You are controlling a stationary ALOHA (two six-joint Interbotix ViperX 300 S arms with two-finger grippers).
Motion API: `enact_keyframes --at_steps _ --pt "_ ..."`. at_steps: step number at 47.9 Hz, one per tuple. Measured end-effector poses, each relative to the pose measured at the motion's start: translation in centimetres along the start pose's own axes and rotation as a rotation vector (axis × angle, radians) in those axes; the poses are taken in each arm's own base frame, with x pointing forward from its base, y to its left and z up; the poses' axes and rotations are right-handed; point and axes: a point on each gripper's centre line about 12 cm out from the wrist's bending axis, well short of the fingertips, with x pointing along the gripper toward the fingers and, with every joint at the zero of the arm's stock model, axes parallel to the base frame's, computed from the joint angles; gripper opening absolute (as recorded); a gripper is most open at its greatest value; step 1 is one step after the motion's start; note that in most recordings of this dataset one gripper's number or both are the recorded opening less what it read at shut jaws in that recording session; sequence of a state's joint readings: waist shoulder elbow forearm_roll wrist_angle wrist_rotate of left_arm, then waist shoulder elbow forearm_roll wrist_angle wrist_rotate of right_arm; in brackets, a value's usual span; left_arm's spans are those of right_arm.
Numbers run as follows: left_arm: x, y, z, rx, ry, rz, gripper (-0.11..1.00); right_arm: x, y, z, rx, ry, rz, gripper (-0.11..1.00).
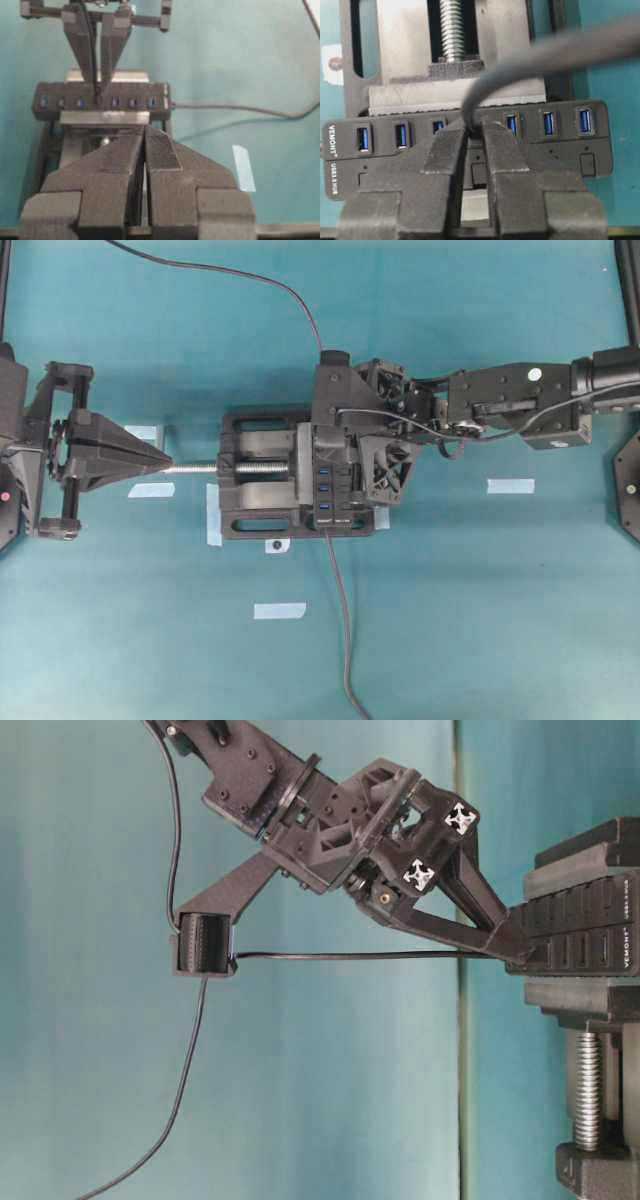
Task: Insert the USB into the center port of the fixed hub
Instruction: 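Push the gripped USB plug down into the hub's center port, then open the right gripper and lift it away from the plug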
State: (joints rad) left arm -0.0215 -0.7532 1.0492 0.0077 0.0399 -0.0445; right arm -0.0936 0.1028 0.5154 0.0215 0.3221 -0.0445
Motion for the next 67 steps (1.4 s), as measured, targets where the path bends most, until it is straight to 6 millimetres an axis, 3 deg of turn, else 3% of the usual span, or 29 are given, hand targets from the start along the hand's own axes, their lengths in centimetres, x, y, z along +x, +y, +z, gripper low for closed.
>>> enact_keyframes --at_steps 11,22,26,37,67 --pt "0.0 0.0 0.0 -0.002 -0.002 0.0 0.0 -0.1 0.1 0.3 -0.005 -0.021 0.0 0.25" --pt "-0.3 0.0 0.1 -0.001 -0.012 0.001 0.0 0.0 0.4 0.3 -0.01 -0.023 0.005 0.66" --pt "-0.5 0.0 0.2 -0.002 -0.018 -0.001 0.0 -0.4 0.4 0.5 -0.012 -0.032 0.005 0.76" --pt "-0.4 0.0 0.1 -0.002 -0.015 -0.001 0.0 -1.3 0.3 1.0 -0.01 -0.06 0.003 0.76" --pt "-0.4 0.0 0.1 0.0 -0.014 -0.001 0.0 -1.3 -0.1 0.7 -0.001 -0.054 -0.004 0.76"
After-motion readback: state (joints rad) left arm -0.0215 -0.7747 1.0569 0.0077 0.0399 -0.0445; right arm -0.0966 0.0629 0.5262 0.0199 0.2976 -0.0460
